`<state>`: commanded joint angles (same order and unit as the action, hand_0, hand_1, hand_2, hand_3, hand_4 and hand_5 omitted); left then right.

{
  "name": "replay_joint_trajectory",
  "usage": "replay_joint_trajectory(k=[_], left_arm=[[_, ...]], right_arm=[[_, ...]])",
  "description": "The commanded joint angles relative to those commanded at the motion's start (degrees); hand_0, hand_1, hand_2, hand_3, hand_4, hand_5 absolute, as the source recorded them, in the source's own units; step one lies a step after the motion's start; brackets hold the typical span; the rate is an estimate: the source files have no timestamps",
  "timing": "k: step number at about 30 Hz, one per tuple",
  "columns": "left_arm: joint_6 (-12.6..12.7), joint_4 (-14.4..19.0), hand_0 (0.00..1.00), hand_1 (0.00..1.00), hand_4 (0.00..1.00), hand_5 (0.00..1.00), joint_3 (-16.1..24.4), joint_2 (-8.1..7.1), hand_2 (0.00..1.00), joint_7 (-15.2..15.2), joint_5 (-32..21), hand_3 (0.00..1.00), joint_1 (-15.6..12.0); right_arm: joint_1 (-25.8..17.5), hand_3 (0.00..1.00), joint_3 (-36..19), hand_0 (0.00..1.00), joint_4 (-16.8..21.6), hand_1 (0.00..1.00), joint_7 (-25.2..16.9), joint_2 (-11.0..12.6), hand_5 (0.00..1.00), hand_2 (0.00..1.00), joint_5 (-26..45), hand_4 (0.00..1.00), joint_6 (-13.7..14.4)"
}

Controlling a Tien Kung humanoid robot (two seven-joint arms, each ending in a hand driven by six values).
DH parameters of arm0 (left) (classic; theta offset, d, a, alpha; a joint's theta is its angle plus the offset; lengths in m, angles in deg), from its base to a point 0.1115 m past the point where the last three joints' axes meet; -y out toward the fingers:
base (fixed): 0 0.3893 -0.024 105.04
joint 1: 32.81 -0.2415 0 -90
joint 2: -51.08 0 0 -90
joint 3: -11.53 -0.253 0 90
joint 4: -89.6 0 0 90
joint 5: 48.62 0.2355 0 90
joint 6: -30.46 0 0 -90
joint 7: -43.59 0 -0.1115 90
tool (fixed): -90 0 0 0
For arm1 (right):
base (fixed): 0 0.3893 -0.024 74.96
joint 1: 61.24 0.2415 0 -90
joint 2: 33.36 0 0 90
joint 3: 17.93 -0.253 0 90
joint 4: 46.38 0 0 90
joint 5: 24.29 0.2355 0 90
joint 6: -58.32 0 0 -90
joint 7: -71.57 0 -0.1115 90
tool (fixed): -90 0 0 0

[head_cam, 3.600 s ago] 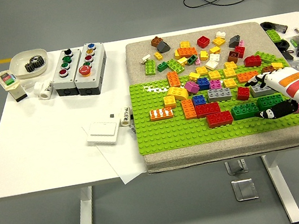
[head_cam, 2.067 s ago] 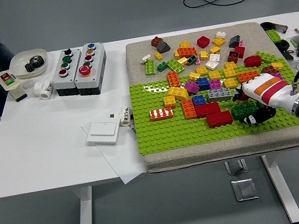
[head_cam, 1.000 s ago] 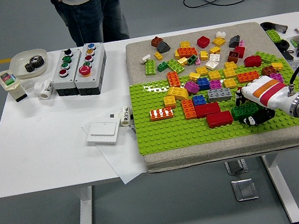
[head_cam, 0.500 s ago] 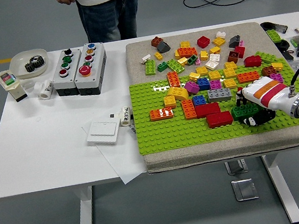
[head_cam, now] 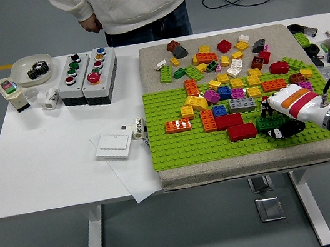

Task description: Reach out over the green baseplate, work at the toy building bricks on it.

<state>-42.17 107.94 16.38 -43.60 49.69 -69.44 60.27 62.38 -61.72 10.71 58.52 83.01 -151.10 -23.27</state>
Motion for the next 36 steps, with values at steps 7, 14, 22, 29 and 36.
replay_joint_trajectory(k=[7, 14, 22, 29, 36], left_arm=[[0.0, -0.07, 0.642, 0.749, 0.658, 0.605, 0.09, 0.07, 0.764, -0.08, 0.11, 0.577, -0.16], [0.05, -0.13, 0.642, 0.749, 0.658, 0.605, 0.33, 0.1, 0.763, -0.21, 0.48, 0.577, -0.34], [0.1, -0.15, 0.643, 0.749, 0.658, 0.605, 0.52, 0.07, 0.764, -0.34, 0.87, 0.577, -0.45], [0.15, -0.11, 0.643, 0.749, 0.659, 0.606, 0.75, 0.04, 0.764, -0.49, 1.3, 0.578, -0.49], [0.17, -0.08, 0.645, 0.749, 0.659, 0.607, 0.85, 0.06, 0.764, -0.58, 1.45, 0.578, -0.4]], right_arm=[[-0.24, 0.494, 0.0, 0.227, 0.55, 0.385, -0.65, 0.35, 0.482, 0.488, 0.37, 0.706, 0.34], [-0.8, 0.493, 0.03, 0.213, 1.26, 0.385, -1.19, 0.78, 0.484, 0.487, 0.79, 0.694, 0.54], [-1.83, 0.494, -0.06, 0.215, 2.85, 0.382, -1.84, 2.08, 0.498, 0.485, 0.84, 0.687, 0.75], [-2.82, 0.494, -0.05, 0.211, 3.6, 0.384, -3.27, 3.5, 0.496, 0.485, 0.97, 0.679, 2.24], [-3.23, 0.493, 0.75, 0.211, 3.38, 0.387, -5.97, 4.31, 0.497, 0.484, 1.59, 0.674, 4.56]])
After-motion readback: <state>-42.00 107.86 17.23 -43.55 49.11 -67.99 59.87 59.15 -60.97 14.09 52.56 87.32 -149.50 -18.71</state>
